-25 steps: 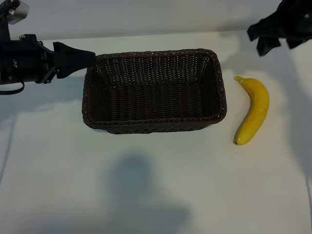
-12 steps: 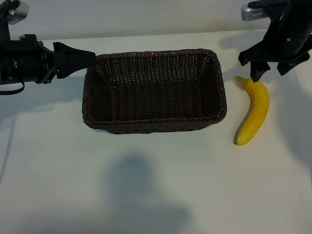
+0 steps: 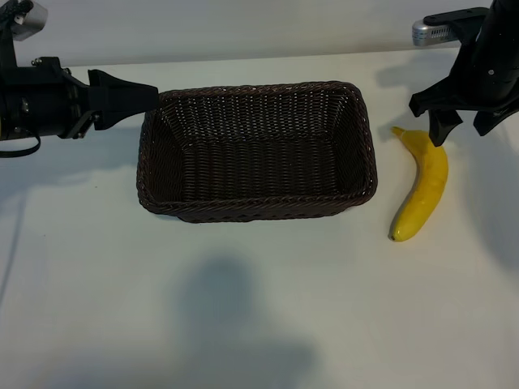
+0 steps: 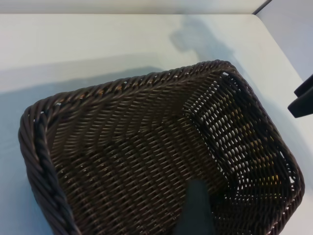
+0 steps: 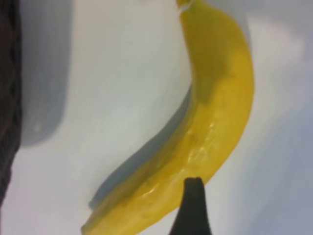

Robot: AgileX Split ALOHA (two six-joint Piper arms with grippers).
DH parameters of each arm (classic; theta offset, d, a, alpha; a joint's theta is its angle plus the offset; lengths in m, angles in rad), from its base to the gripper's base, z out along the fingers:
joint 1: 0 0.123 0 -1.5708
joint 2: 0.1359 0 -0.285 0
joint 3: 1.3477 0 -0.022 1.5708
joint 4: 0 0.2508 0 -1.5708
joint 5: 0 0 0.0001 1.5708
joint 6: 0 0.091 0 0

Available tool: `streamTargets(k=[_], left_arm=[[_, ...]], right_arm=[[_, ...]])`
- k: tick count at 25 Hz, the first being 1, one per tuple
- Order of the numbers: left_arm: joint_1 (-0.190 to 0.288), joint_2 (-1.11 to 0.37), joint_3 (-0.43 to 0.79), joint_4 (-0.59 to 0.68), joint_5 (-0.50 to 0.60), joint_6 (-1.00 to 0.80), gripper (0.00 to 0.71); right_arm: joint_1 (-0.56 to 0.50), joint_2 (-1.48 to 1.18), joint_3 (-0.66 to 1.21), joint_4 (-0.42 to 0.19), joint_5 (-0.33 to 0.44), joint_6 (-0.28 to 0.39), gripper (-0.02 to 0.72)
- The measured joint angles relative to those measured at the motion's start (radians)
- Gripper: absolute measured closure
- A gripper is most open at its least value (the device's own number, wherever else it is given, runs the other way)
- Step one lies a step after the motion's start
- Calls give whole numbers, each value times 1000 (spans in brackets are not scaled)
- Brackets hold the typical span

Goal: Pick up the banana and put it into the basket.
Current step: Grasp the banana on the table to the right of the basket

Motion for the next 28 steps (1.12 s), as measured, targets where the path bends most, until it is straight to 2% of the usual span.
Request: streamTargets(k=[5,16,28], left_arm=[[0,0,0,0,1,0,105],[0,0,0,0,1,0,105],[0,0,0,0,0,0,105]], right_arm=[[0,0,0,31,26,-22,98],[0,34,0,82,24,-50,98],[0,111,0,96,-34,-43,98]])
